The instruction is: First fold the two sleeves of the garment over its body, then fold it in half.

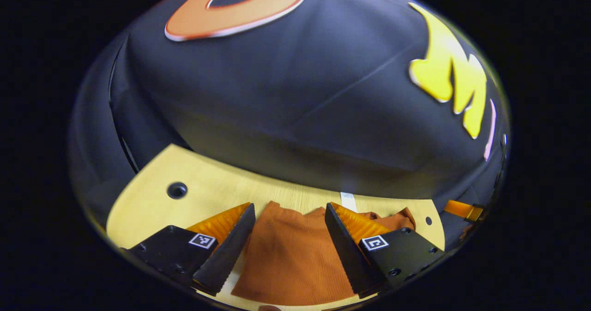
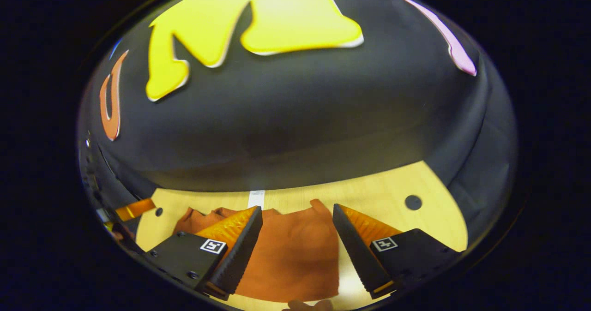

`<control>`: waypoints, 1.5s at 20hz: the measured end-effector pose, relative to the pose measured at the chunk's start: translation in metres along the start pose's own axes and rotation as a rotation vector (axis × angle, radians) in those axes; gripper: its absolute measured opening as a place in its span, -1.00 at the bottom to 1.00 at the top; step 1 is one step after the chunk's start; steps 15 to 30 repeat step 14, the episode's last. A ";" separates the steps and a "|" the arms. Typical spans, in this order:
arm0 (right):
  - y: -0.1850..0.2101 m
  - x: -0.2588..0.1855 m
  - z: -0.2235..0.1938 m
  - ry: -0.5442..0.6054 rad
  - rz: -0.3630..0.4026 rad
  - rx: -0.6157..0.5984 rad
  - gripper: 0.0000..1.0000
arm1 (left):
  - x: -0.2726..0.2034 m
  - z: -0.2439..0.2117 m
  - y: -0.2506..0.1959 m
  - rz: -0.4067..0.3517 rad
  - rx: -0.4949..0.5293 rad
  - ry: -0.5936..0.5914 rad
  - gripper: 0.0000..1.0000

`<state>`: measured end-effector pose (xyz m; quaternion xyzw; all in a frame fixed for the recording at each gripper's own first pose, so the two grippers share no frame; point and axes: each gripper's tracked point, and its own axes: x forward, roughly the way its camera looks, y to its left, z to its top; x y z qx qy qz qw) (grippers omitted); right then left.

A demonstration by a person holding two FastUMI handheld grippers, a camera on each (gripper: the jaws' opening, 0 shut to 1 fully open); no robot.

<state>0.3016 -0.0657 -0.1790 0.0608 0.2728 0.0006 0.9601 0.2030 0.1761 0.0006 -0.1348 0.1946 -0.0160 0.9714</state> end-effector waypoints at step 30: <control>0.028 -0.253 -0.025 -0.295 -0.033 -0.168 0.92 | -0.232 -0.039 -0.049 0.013 0.207 -0.148 0.96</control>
